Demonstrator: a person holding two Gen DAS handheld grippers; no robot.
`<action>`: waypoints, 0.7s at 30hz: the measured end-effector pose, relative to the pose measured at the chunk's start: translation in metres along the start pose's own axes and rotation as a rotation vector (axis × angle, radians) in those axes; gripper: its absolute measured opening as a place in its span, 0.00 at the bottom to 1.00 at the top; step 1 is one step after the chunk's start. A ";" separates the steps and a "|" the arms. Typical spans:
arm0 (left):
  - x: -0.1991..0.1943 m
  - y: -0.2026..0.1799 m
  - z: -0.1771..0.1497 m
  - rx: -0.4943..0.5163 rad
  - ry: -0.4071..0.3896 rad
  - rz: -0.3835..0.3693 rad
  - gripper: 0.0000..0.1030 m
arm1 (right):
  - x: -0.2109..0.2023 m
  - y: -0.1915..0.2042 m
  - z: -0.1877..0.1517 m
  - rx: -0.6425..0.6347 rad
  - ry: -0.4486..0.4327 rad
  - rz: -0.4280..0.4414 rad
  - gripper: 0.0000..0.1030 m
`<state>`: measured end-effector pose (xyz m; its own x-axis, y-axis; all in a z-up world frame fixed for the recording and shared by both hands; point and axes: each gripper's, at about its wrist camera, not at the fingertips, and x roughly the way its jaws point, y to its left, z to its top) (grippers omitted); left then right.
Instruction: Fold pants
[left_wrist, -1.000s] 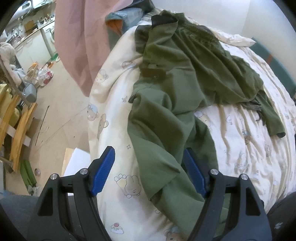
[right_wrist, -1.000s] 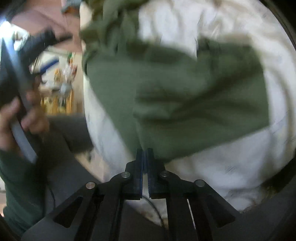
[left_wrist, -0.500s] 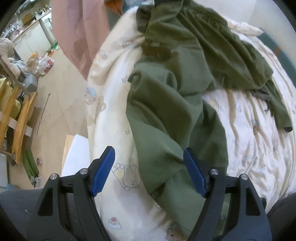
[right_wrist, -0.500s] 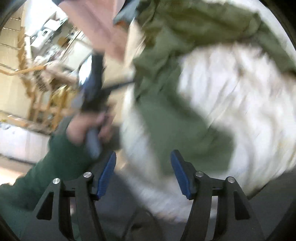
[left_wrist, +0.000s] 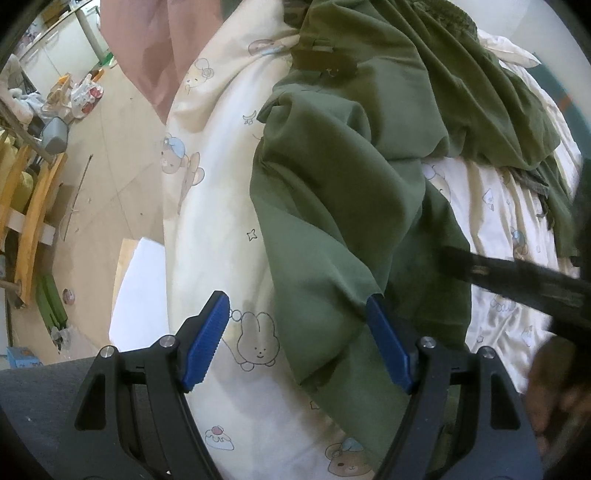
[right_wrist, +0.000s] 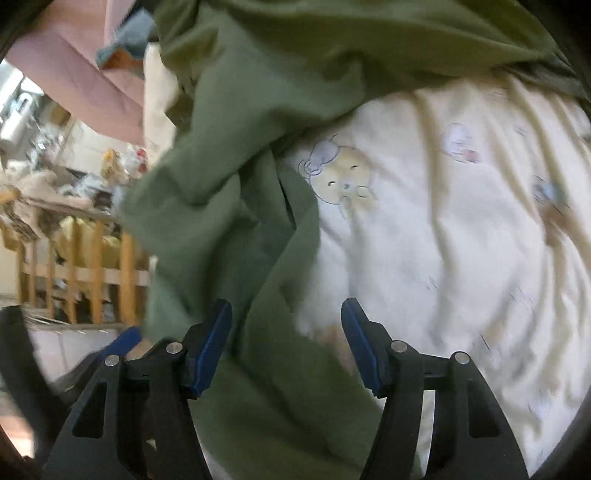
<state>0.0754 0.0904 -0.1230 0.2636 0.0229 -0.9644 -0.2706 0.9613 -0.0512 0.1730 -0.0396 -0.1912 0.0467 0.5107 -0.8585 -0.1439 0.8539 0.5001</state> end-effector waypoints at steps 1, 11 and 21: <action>0.001 0.000 0.001 0.001 0.001 0.001 0.71 | 0.010 0.002 0.003 -0.009 0.011 -0.018 0.62; 0.001 0.003 0.005 -0.018 0.013 -0.040 0.71 | -0.017 0.010 -0.022 -0.132 -0.064 -0.045 0.02; -0.001 -0.005 0.003 0.012 -0.007 -0.048 0.71 | -0.122 -0.074 -0.105 0.048 -0.218 -0.136 0.02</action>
<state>0.0796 0.0865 -0.1207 0.2826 -0.0219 -0.9590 -0.2462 0.9646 -0.0946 0.0743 -0.1761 -0.1351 0.2753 0.3959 -0.8761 -0.0744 0.9173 0.3911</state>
